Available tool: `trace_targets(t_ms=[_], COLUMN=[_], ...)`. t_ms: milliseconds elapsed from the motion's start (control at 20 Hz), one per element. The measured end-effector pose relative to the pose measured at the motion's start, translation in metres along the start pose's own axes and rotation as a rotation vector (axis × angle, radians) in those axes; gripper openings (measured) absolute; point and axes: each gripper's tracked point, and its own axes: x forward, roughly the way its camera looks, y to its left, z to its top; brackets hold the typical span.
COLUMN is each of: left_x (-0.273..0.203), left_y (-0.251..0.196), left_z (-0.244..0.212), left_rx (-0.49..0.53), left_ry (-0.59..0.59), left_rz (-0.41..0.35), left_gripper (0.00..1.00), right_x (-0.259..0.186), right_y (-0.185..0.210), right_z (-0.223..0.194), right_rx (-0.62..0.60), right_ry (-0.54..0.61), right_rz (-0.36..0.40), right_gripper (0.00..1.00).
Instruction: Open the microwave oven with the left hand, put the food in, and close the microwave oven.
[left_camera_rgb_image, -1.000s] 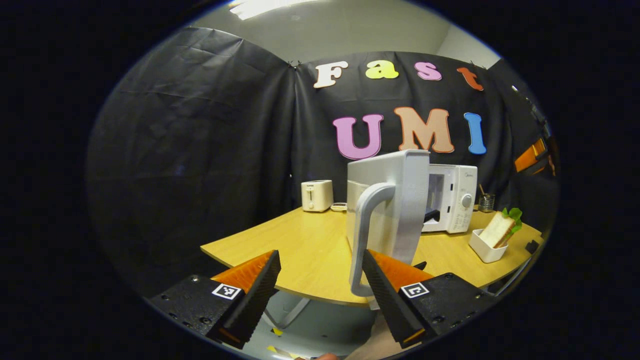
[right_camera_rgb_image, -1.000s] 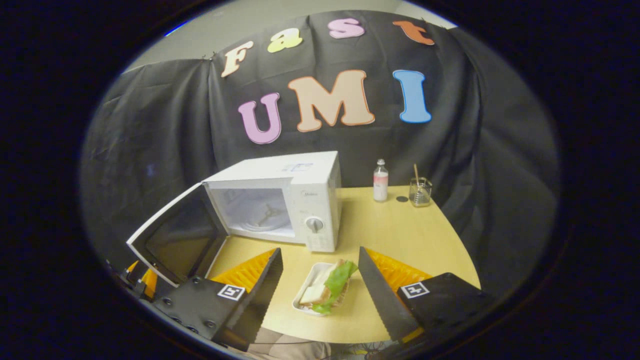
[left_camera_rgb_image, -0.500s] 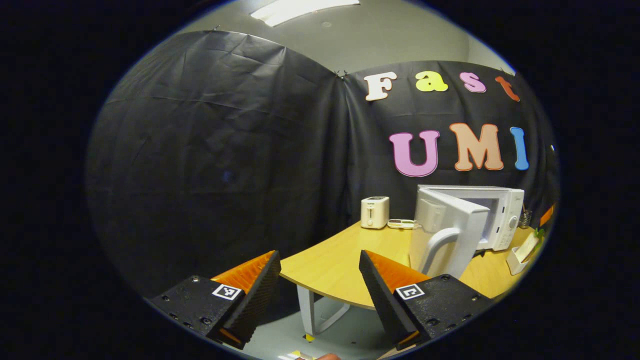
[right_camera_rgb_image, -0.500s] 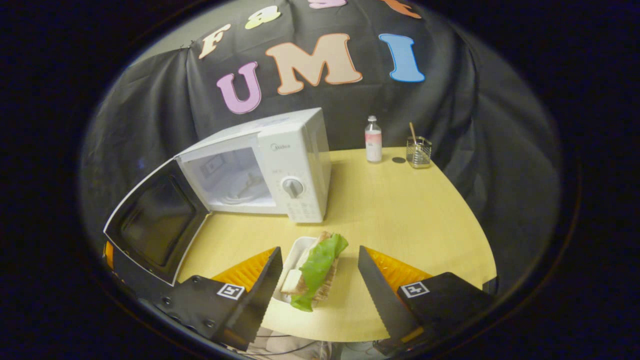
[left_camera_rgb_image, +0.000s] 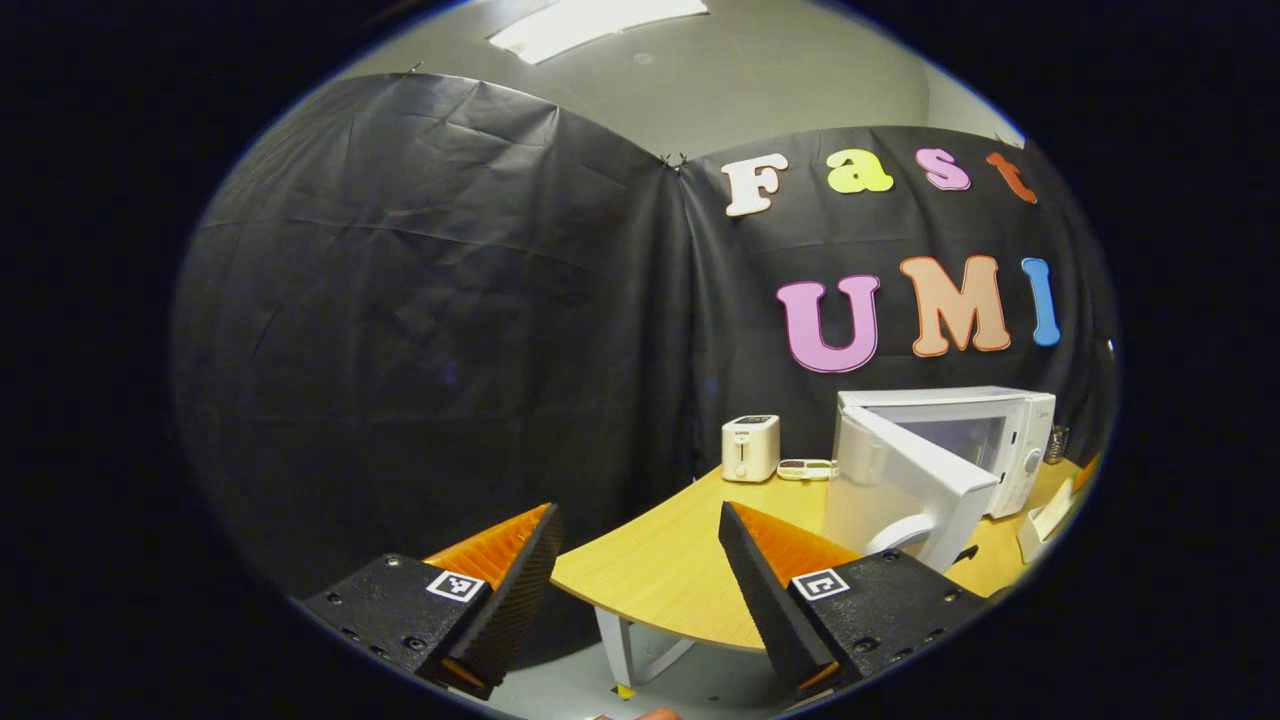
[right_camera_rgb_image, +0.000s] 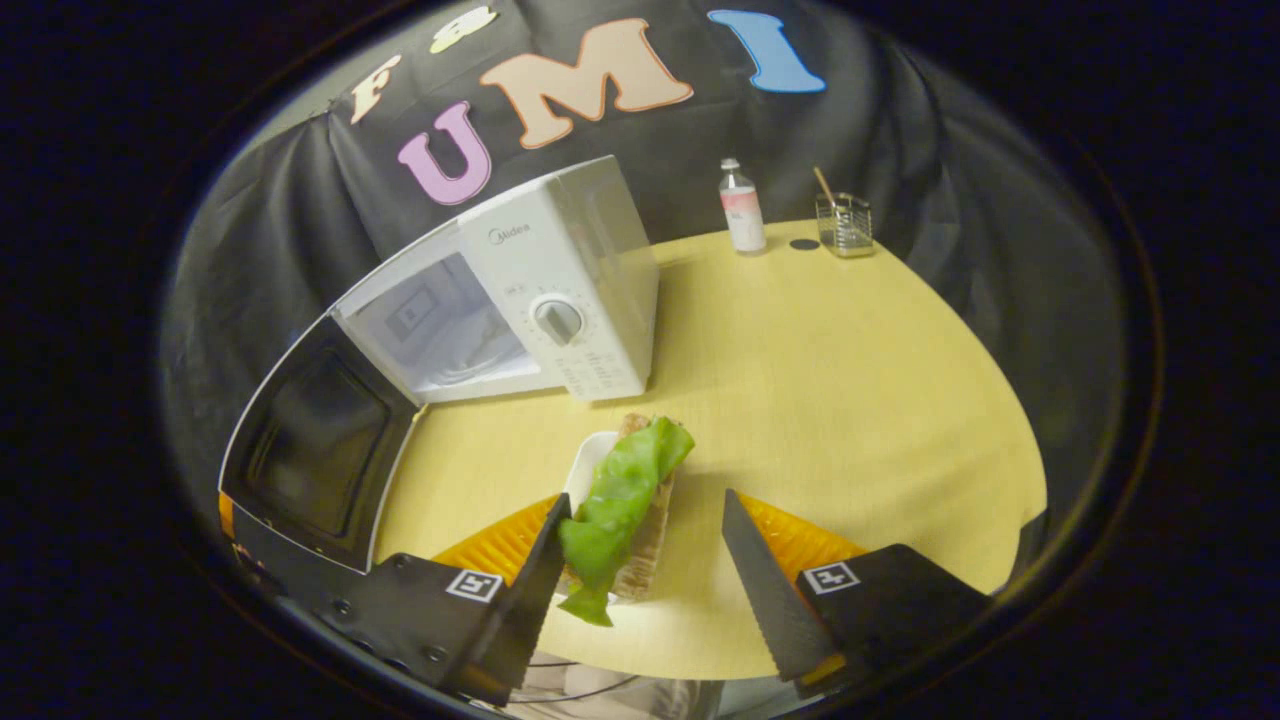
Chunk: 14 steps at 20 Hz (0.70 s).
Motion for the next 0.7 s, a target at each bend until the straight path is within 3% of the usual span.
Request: trace_targets(t_ms=[150,250,300,350,450,500,700], left_x=[0.014,0.02,0.022,0.025,0.029,0.032,0.036], left_y=[-0.006,-0.012,-0.017,-0.019,-0.021,-0.02,-0.016], left_z=[0.007,0.009,0.008,0.007,0.001,-0.001,-0.003], left_rx=[0.0,-0.007,-0.015,-0.025,-0.04,-0.044,-0.037], left_ry=[-0.021,-0.027,-0.027,-0.025,-0.009,-0.002,0.008], left_rz=[-0.012,-0.032,-0.047,-0.056,-0.066,-0.069,-0.069], left_gripper=[0.94,0.94,0.94,0.96,0.95,0.94,0.96], right_x=[0.01,0.02,0.022,0.023,0.021,0.02,0.007], right_y=[0.012,0.013,0.014,0.016,0.013,0.012,0.021], right_z=[-0.01,-0.022,-0.026,-0.024,-0.016,-0.013,0.0], right_rx=[0.096,0.139,0.146,0.175,0.205,0.204,0.185], right_ry=[0.044,0.084,0.097,0.091,0.052,0.032,-0.083], right_rz=[0.066,0.064,0.057,0.058,0.049,0.041,0.034], right_gripper=[0.67,0.54,0.64,0.53,0.52,0.37,0.37])
